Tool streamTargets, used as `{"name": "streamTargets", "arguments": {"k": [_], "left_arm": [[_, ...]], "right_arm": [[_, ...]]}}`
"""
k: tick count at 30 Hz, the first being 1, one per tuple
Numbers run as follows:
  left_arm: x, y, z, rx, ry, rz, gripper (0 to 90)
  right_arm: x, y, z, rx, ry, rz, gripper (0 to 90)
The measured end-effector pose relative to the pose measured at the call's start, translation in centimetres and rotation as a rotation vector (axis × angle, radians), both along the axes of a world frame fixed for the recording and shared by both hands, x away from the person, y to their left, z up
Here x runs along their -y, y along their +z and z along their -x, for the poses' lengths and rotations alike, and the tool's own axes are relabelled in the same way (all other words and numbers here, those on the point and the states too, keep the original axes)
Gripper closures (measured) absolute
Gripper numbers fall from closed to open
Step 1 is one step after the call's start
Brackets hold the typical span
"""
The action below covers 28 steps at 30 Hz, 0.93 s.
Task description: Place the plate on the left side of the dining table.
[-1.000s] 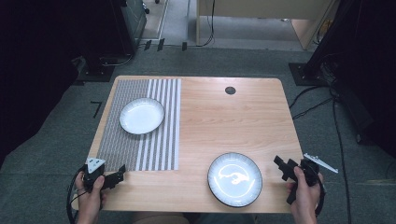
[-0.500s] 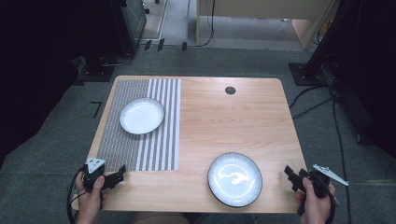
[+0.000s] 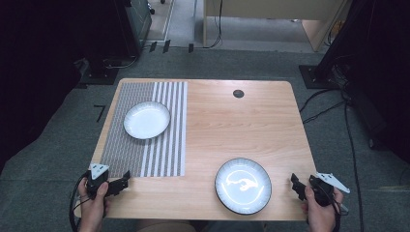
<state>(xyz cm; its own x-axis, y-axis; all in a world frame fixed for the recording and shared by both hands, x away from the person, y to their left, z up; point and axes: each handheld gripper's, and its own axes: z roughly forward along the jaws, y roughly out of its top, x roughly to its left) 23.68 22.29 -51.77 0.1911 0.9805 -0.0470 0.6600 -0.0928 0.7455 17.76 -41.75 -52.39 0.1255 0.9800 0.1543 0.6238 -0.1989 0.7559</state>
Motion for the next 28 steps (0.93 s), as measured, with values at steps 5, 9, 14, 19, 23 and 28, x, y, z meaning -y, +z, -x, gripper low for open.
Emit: {"name": "streamTargets", "arguments": {"k": [5,9,14,19,23,28], "left_arm": [[0.0,0.0,0.0,-0.001,-0.001,-0.002,14.1],[0.0,0.0,0.0,-0.001,-0.001,0.001,14.0],[0.0,0.0,0.0,-0.001,-0.002,0.0,13.9],[0.1,0.0,0.0,-0.003,-0.002,-0.008,13.6],[0.1,0.0,-0.1,-0.003,-0.002,-0.009,13.6],[0.2,0.0,-0.1,-0.005,-0.004,-0.018,13.4]], "right_arm": [[-1.3,-0.5,0.6,0.002,0.02,0.125,23.0],[-1.4,-0.6,0.6,0.005,0.021,0.122,21.0],[-1.4,-0.6,0.6,-0.002,0.018,0.123,19.0],[-1.4,-0.6,0.5,-0.005,0.018,0.124,14.3],[-1.4,-0.7,0.5,-0.008,0.016,0.123,13.4],[-1.4,-0.7,0.5,-0.008,0.016,0.124,13.4]]}}
